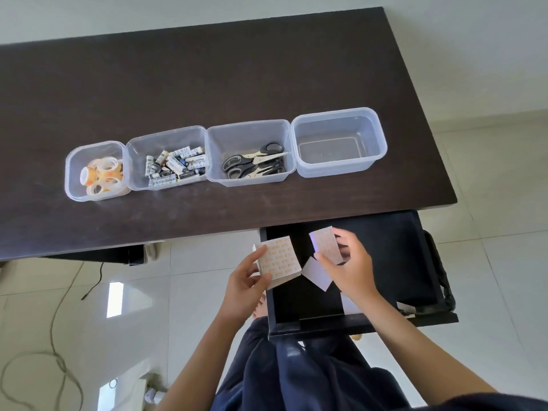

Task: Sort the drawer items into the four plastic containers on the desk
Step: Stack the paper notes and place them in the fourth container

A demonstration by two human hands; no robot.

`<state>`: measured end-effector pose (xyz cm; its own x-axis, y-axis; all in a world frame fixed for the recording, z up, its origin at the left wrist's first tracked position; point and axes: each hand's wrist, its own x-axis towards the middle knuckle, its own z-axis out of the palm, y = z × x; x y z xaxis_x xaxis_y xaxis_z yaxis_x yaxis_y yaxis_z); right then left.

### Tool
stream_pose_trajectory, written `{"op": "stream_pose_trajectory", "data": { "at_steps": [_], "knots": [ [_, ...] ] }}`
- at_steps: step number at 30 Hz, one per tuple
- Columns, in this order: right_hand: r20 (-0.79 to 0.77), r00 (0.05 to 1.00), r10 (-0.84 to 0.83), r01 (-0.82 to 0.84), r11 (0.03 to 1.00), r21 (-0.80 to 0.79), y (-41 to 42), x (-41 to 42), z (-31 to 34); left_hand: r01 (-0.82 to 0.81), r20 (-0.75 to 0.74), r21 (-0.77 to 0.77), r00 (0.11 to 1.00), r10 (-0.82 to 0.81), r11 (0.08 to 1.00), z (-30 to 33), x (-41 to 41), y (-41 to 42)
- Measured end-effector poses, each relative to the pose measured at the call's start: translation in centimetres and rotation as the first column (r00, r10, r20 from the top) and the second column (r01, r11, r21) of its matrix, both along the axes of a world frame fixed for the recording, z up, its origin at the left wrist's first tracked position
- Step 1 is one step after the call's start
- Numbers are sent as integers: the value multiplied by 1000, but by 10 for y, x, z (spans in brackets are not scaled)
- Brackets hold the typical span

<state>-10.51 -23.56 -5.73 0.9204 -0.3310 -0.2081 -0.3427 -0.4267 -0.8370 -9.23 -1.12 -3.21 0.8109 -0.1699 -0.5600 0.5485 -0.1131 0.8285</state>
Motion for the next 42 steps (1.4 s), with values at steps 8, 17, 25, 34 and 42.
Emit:
{"op": "stream_pose_trajectory", "data": {
  "at_steps": [8,17,25,34,42],
  "knots": [
    [61,992,110,-105,991,-82,32,3,49,87,86,-60,993,-82,994,11,12,-21],
    [99,977,189,-171,971,-167,30,8,43,73,30,-185,997,-69,980,22,14,-27],
    [12,979,202,-201,959,201,29,3,46,158,45,-197,987,-152,968,29,17,-28],
    [-9,983,182,-178,969,171,35,0,47,264,31,-239,964,-264,934,28,22,-23],
    [-5,956,292,-283,931,230,27,3,55,412,29,-185,910,-414,892,38,37,-17]
  ]
}}
